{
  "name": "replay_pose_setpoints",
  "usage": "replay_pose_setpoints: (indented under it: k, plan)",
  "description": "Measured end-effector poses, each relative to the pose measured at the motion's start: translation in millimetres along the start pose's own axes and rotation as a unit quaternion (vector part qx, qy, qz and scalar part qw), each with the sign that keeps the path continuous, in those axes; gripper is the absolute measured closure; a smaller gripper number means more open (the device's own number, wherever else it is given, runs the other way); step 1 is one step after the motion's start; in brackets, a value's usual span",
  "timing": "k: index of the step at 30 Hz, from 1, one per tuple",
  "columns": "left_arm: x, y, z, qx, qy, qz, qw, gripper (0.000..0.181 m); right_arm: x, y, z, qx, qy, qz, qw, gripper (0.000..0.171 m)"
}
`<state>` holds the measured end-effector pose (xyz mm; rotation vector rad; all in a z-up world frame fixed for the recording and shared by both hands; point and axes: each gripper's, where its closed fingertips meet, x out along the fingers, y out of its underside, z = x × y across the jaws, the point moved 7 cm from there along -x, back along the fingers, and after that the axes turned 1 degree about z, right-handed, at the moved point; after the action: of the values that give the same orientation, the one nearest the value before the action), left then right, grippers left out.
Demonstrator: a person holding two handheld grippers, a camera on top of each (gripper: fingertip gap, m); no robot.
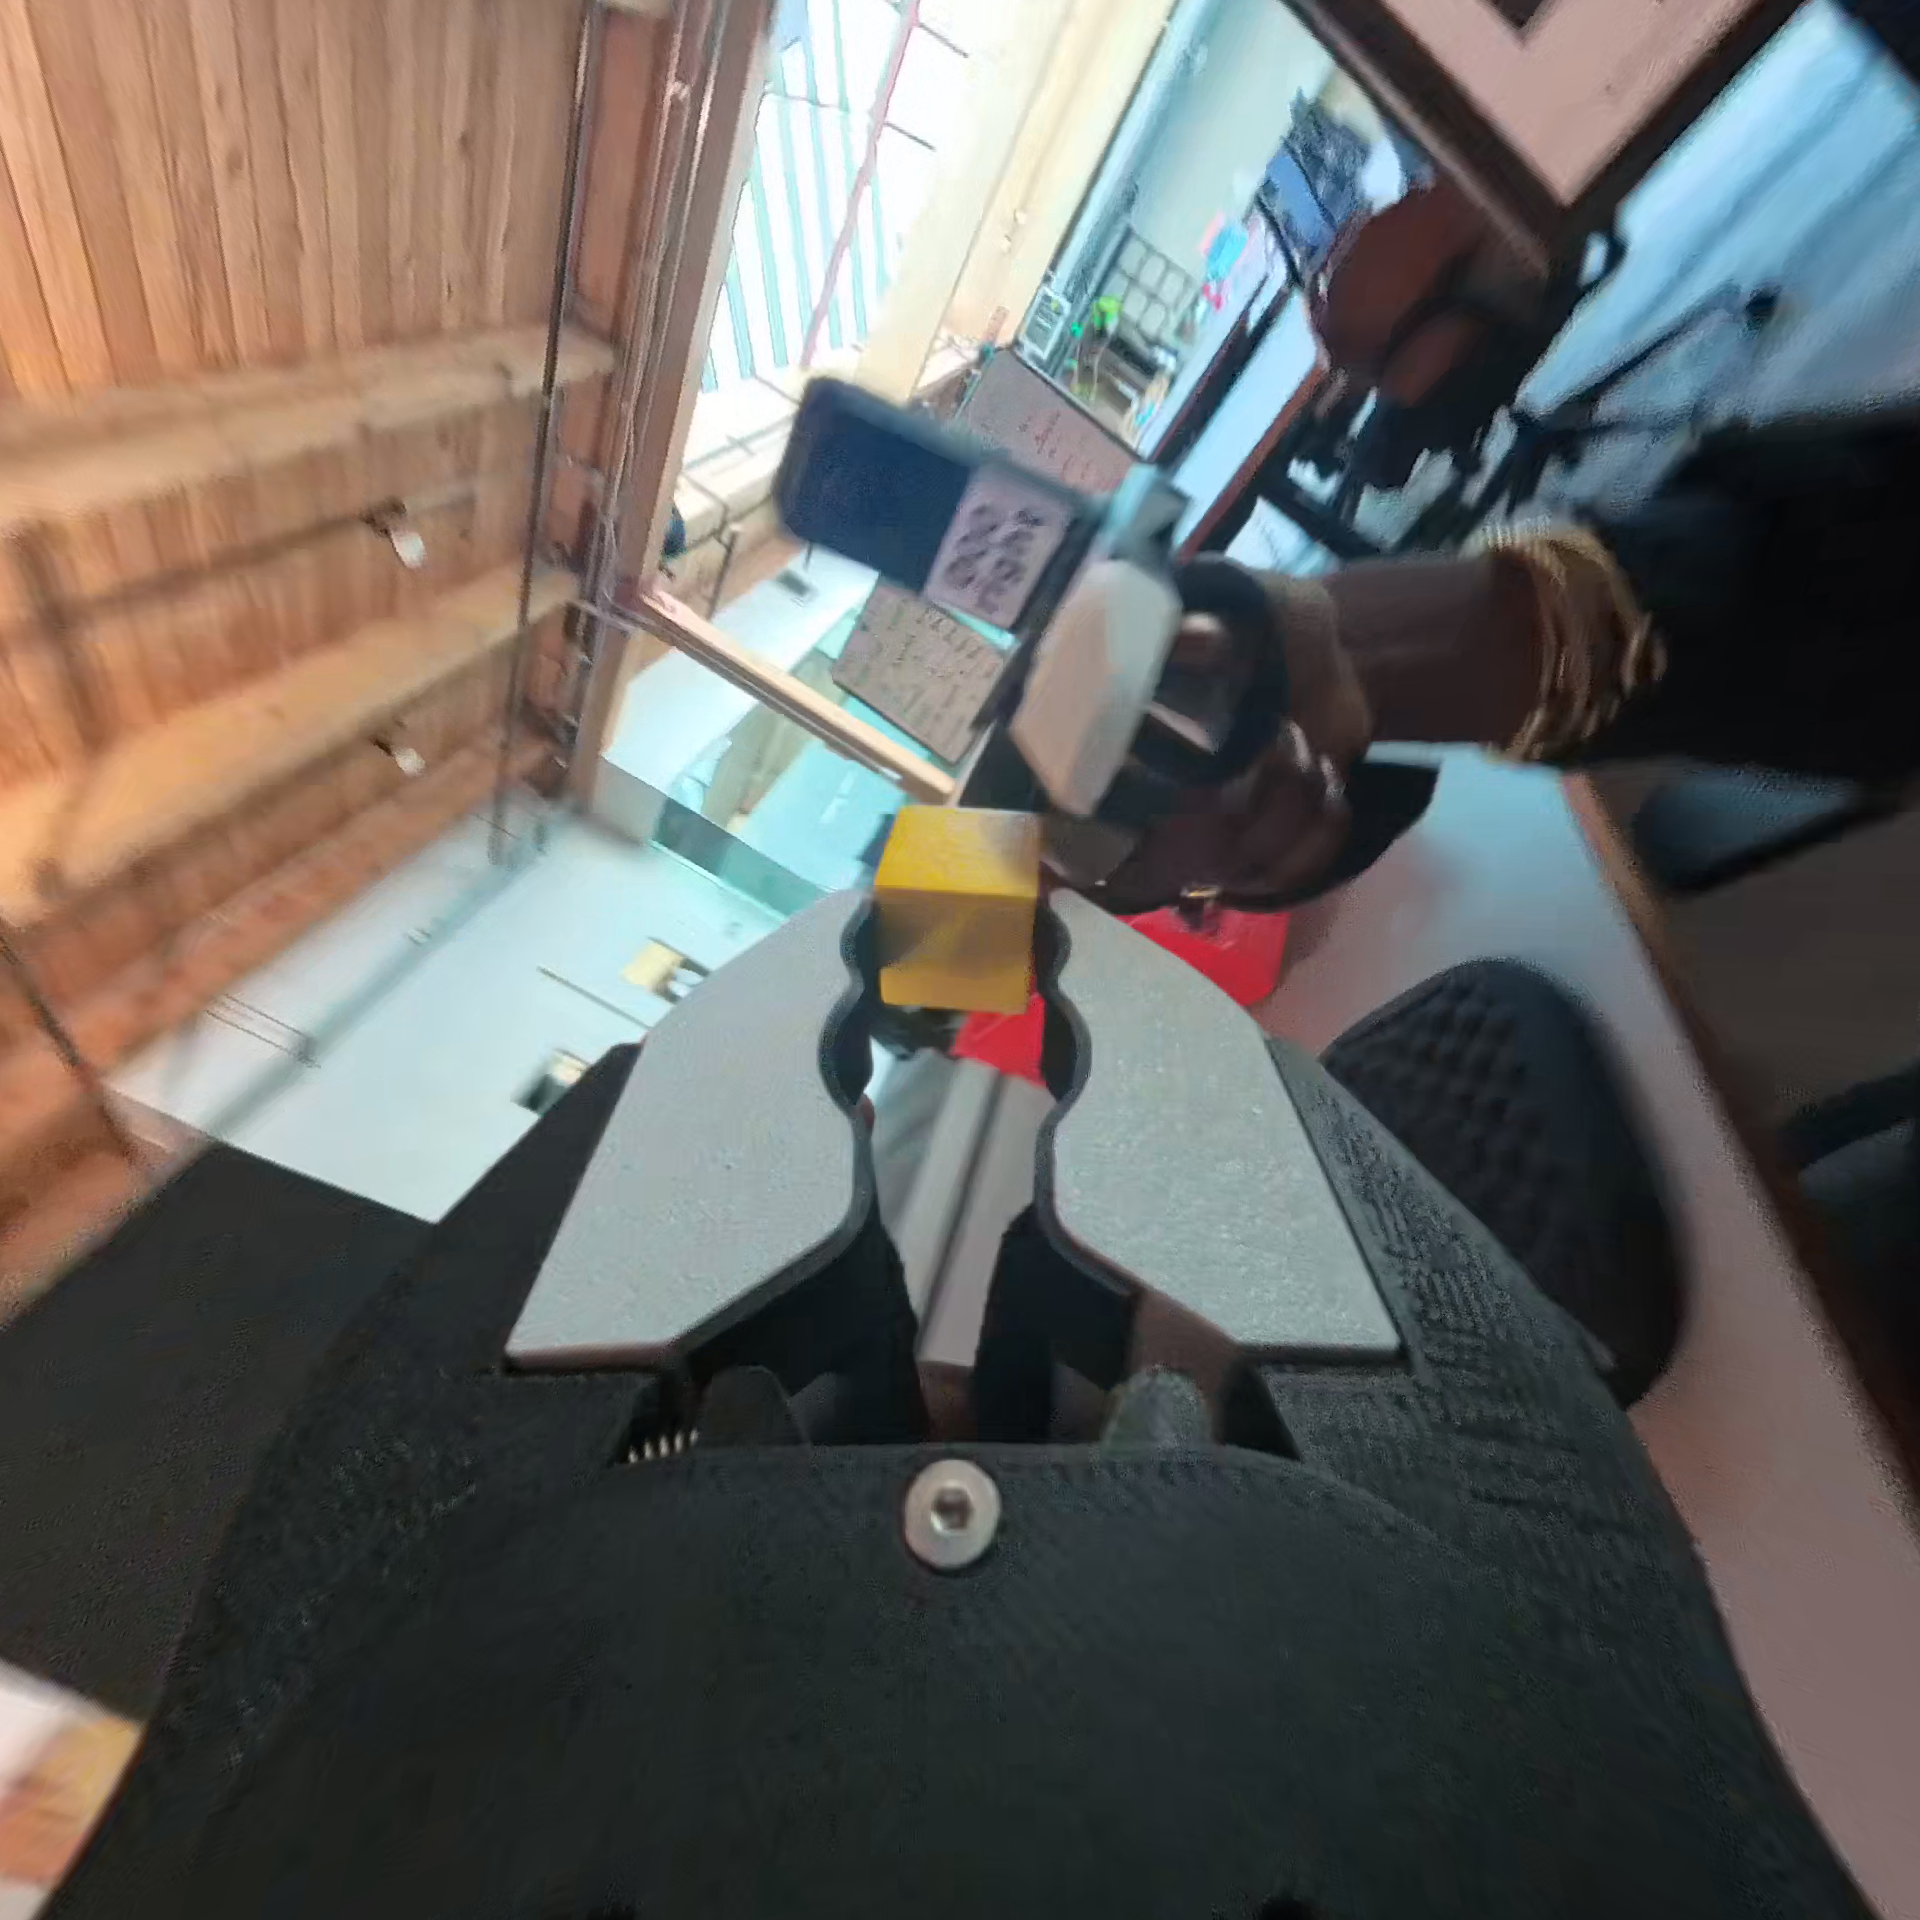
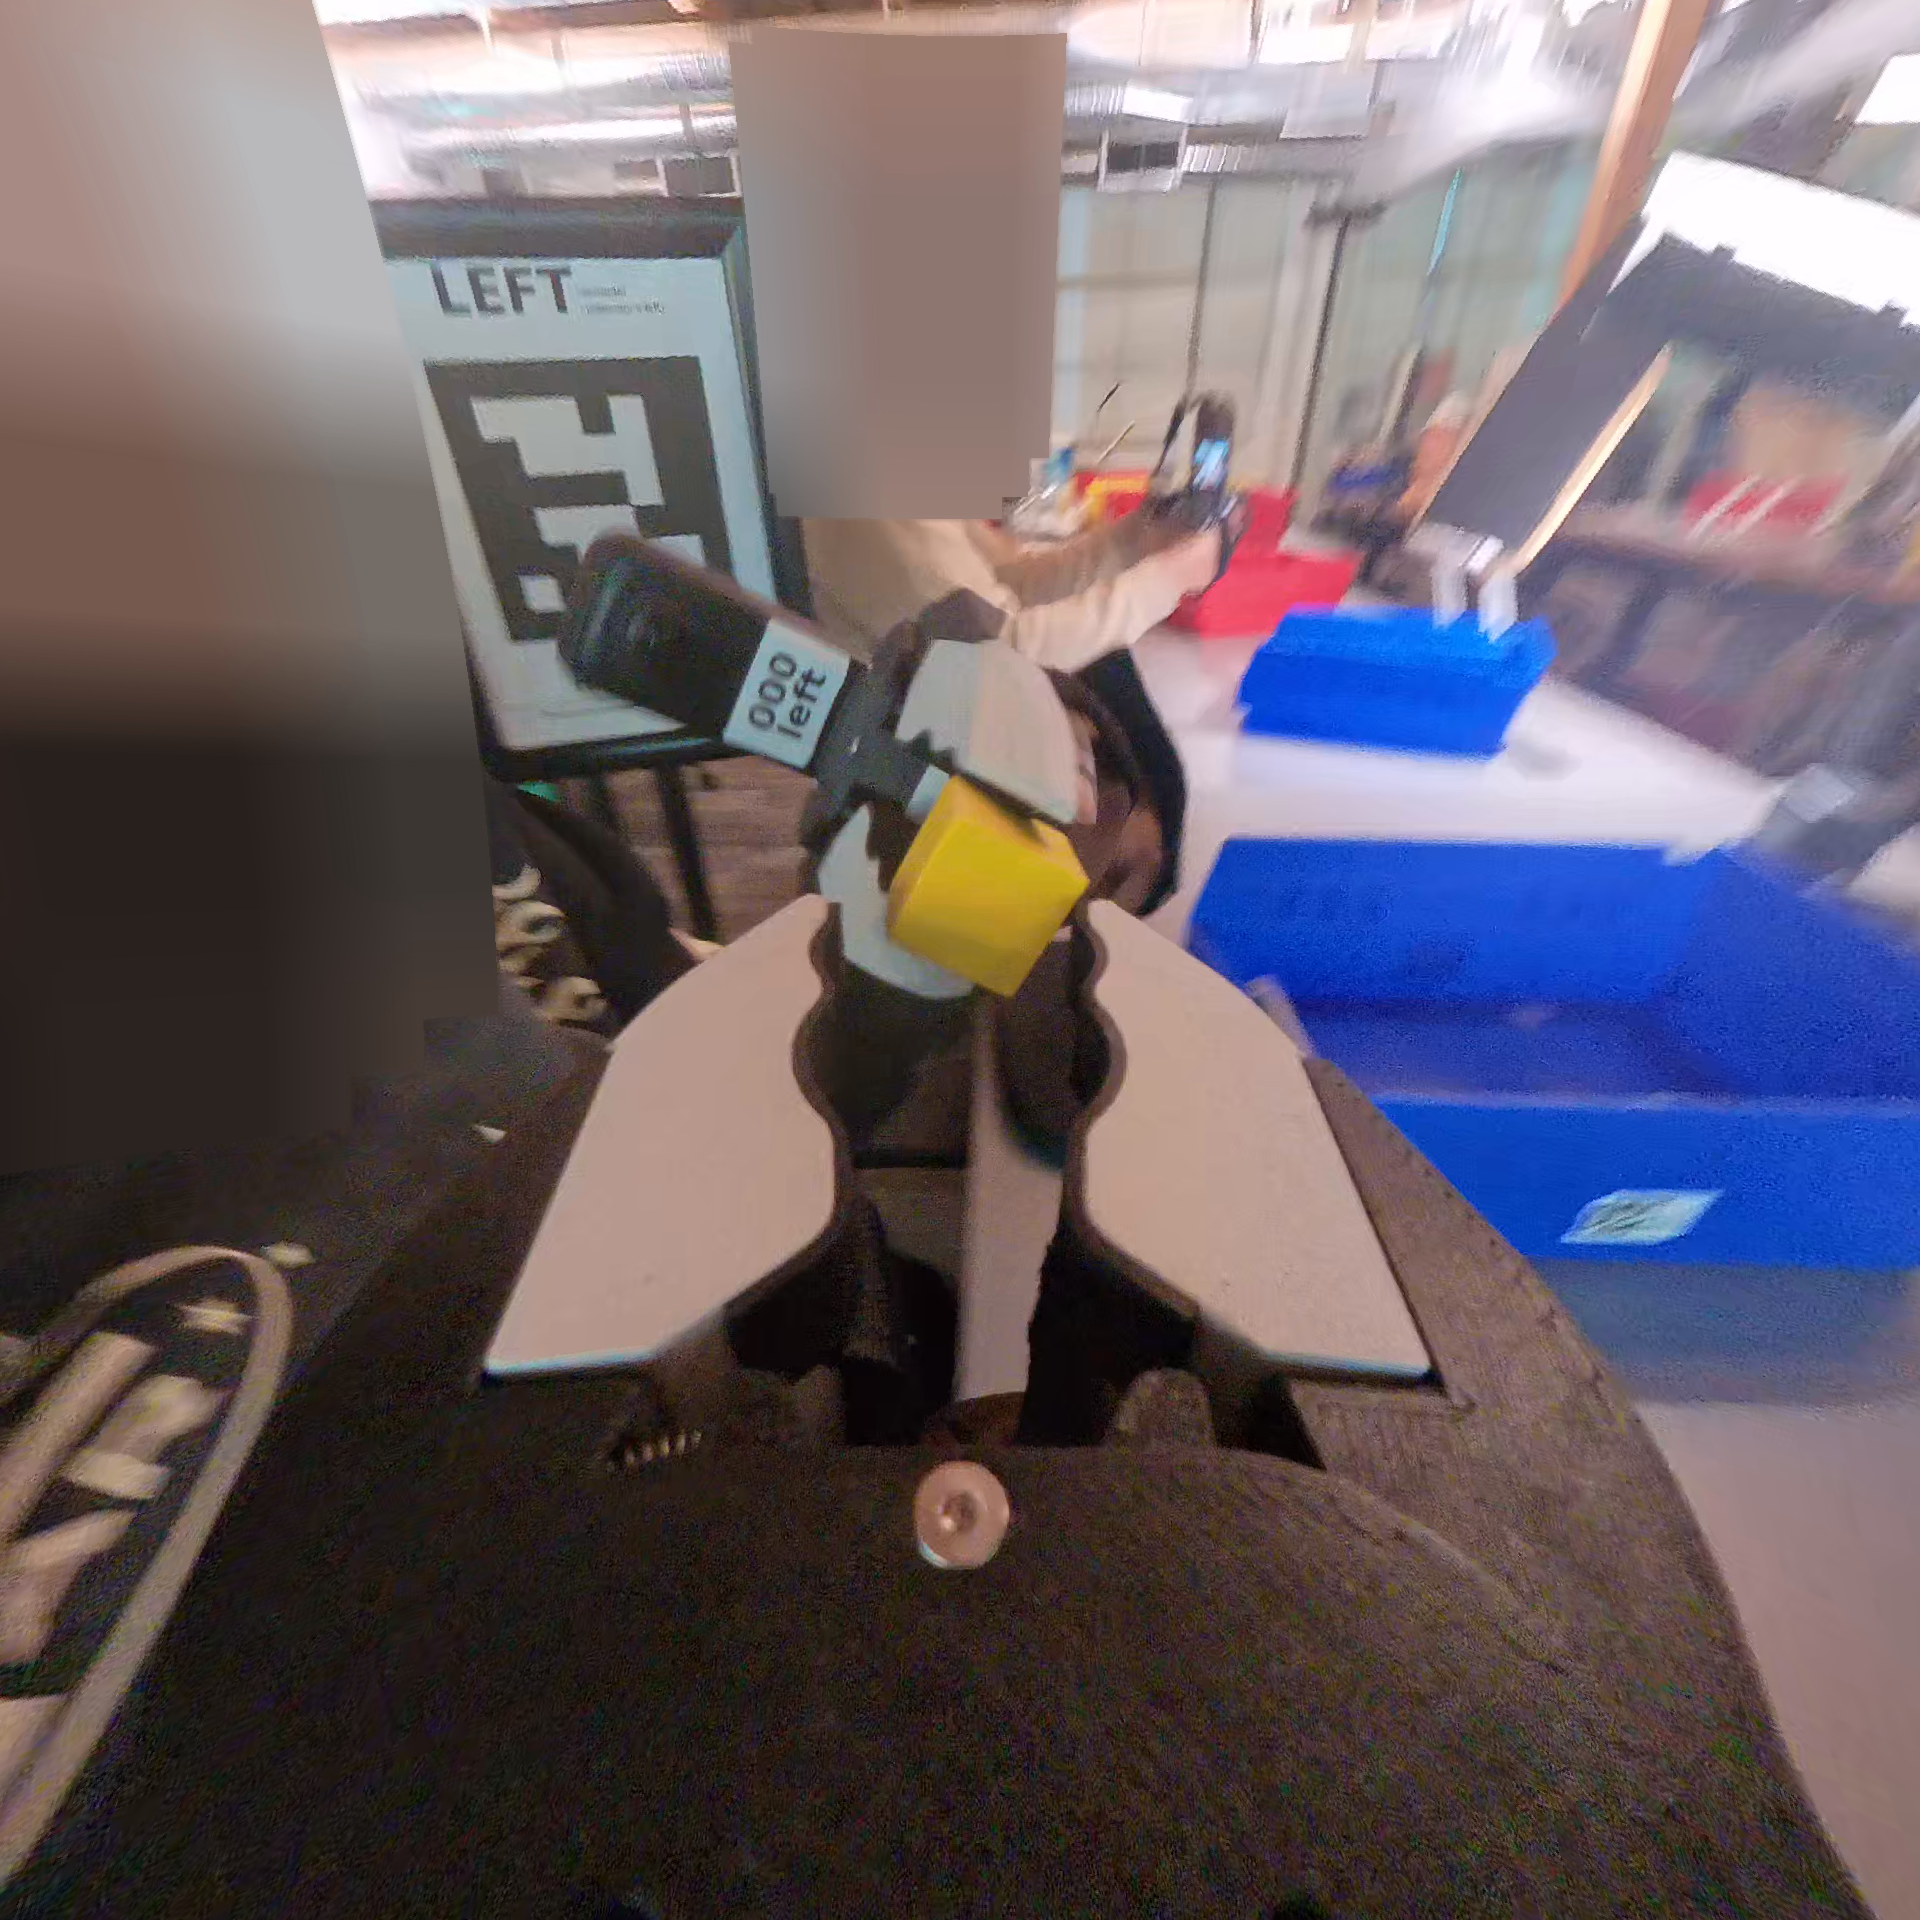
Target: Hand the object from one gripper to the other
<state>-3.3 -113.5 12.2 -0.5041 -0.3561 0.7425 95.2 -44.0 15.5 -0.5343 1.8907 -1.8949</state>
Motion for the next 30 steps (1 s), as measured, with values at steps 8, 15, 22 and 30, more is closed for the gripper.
replay_pose_setpoints:
  k: [8,15,22,30]
  plan:
    - [-3,10,8,-0.443,0.225,-0.03,0.867,0.154,-12,-2,35,-0.497,0.18,0.008,0.849,0.13]
    - [4,13,-5,-0.505,0.312,-0.029,0.804,0.153,8,18,38,-0.613,0.208,0.111,0.754,0.131]
    - [-1,6,1,-0.414,0.253,-0.072,0.872,0.135,5,9,36,-0.55,0.199,0.078,0.807,0.142]
    - [-12,-11,-5,0.108,-0.012,-0.043,0.993,0.124,0,-7,20,-0.056,0.012,0.01,0.998,0.142]
